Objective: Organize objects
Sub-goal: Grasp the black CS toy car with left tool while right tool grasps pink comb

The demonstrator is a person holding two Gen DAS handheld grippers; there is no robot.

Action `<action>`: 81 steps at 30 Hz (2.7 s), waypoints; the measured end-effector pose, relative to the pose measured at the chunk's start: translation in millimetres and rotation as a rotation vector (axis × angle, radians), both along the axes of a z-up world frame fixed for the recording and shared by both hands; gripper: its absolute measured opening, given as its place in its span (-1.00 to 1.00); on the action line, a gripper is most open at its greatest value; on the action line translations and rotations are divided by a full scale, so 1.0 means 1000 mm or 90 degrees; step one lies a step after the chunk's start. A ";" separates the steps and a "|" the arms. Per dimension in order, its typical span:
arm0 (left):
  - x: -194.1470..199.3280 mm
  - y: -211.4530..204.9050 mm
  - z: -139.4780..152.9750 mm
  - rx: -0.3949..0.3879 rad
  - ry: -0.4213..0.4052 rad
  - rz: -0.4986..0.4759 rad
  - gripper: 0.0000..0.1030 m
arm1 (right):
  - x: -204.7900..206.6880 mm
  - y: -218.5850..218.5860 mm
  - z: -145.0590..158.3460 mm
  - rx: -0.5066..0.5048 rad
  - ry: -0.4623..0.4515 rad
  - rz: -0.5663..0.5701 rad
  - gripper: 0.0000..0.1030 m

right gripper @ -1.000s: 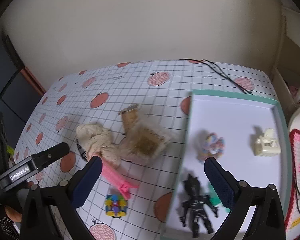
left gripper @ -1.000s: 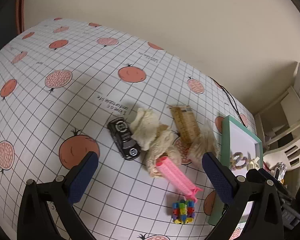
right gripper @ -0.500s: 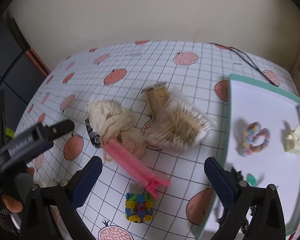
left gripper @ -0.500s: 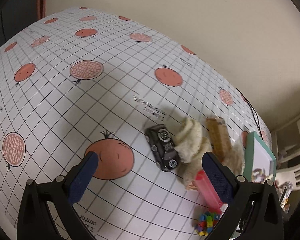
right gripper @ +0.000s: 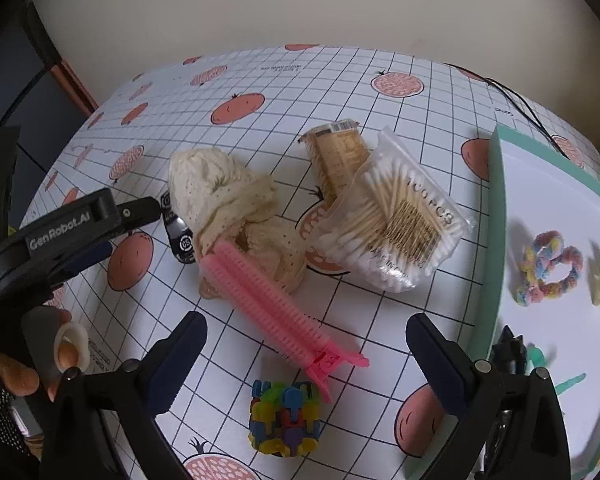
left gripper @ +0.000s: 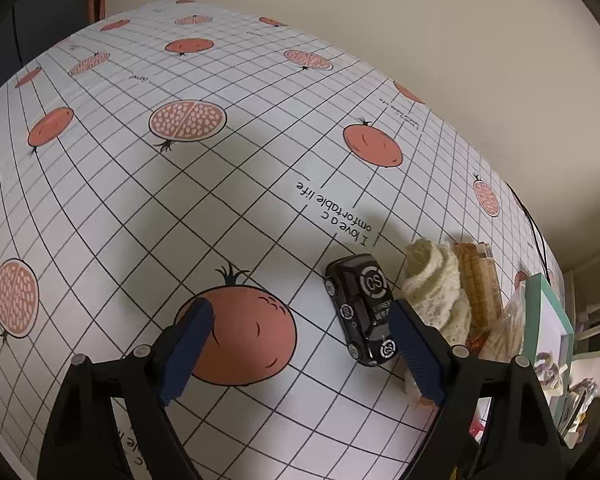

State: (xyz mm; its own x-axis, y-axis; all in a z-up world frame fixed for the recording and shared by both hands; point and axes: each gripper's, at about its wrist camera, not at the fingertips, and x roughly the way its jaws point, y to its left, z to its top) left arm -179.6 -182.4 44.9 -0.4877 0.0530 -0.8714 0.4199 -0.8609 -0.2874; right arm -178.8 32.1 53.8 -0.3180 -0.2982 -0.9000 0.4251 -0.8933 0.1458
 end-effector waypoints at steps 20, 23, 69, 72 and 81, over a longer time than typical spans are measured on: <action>-0.018 0.019 -0.009 -0.017 0.015 -0.038 0.54 | -0.004 0.004 -0.017 0.018 -0.014 -0.002 0.86; -0.020 0.022 -0.009 -0.026 0.016 -0.044 0.49 | -0.005 0.004 -0.019 0.018 -0.016 -0.003 0.85; -0.023 0.039 -0.006 -0.026 -0.014 -0.080 -0.25 | -0.002 0.014 0.004 -0.022 0.013 0.031 -0.18; -0.022 0.037 -0.006 -0.024 -0.017 -0.074 -0.28 | -0.002 0.017 0.009 -0.032 0.017 0.033 -0.21; -0.019 0.035 -0.002 -0.029 -0.023 -0.070 -0.28 | 0.001 0.028 0.026 -0.055 0.038 0.037 -0.28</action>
